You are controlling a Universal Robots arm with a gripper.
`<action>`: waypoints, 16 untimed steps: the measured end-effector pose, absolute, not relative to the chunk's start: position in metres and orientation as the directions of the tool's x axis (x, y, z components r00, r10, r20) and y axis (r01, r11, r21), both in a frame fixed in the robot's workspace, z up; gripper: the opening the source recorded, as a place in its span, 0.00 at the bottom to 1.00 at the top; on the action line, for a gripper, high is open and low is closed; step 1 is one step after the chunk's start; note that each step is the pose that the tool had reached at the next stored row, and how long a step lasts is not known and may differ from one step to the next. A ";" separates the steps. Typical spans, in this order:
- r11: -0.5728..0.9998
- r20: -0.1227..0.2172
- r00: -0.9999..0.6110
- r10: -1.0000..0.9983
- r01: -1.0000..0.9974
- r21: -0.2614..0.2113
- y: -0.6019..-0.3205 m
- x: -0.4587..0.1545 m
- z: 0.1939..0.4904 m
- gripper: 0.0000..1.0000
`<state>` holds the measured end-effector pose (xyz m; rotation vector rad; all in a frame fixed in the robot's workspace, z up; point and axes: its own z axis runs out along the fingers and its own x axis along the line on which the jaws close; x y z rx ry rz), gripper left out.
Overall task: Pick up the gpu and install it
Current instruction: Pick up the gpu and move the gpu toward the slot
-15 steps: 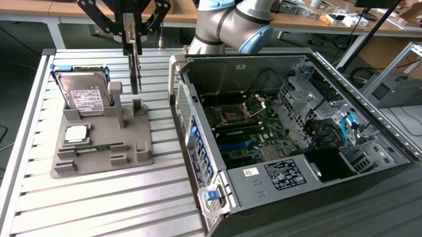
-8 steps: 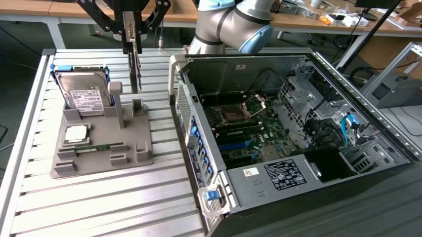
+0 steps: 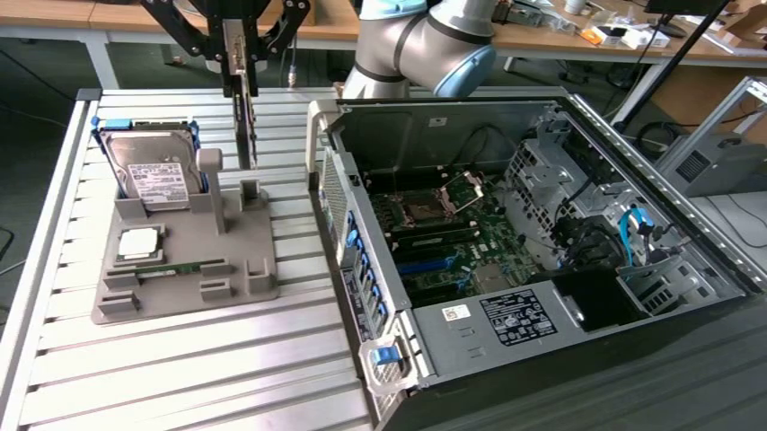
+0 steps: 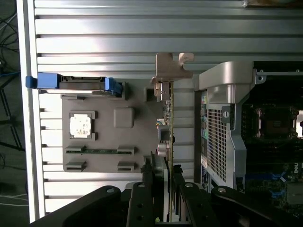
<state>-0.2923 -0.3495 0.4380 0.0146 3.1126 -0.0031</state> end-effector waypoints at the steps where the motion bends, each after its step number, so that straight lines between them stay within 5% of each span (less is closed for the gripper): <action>1: 1.000 -0.029 -1.000 0.009 0.009 -0.002 -0.350 -0.292 0.438 0.27; 16: 1.000 -0.029 -1.000 0.009 0.009 -0.002 -0.364 -0.291 0.438 0.27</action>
